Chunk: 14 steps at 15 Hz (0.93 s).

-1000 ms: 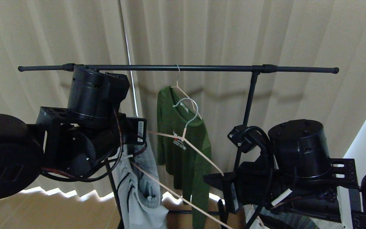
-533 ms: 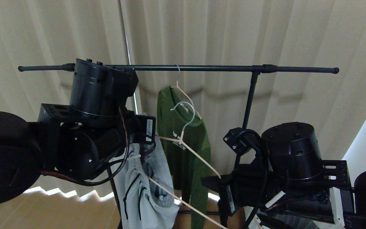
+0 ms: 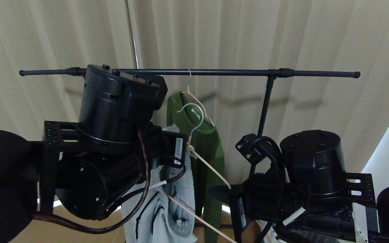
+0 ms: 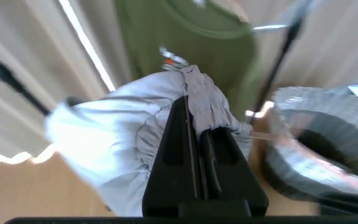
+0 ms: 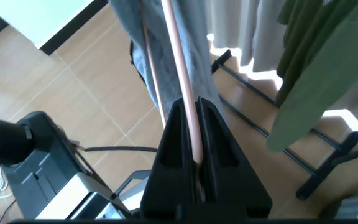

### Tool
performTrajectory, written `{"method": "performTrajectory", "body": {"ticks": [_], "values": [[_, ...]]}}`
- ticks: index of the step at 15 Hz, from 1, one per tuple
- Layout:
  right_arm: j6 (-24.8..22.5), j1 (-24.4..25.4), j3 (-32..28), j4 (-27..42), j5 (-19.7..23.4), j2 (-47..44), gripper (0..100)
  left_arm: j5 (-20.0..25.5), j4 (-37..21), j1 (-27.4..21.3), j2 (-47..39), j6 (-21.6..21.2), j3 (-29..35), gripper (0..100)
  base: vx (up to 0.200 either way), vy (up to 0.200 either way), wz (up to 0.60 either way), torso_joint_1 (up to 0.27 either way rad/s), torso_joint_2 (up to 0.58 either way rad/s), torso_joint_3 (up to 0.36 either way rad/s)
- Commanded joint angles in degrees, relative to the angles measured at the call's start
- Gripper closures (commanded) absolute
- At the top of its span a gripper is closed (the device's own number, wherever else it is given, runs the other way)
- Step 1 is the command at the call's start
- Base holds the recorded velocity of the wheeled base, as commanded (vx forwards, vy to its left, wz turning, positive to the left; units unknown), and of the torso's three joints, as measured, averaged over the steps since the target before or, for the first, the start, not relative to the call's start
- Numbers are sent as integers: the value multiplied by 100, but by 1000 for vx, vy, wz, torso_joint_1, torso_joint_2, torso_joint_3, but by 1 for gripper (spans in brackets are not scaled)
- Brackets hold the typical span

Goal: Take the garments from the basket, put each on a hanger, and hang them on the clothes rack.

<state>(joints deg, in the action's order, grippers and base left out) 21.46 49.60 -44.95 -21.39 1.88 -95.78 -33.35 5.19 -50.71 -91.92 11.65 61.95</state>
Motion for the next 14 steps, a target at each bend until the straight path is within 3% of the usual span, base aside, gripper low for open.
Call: {"method": "performTrajectory", "body": {"ticks": [1,4,6,14], "values": [[-1,5,3,-5,-3,24,100,-4,-1,-97,139,12,-17,100,0,0,0,0,0,0],[8,5,39,-14,-91,7,100,66,8,-105,420,12,-60,100,0,0,0,0,0,0],[-1,-3,-5,-23,-126,77,100,277,-1,-97,543,-23,-430,100,0,0,0,0,0,0],[-45,-3,39,-5,-126,543,100,294,-97,-105,561,-14,-658,100,0,0,0,0,0,0]]}}
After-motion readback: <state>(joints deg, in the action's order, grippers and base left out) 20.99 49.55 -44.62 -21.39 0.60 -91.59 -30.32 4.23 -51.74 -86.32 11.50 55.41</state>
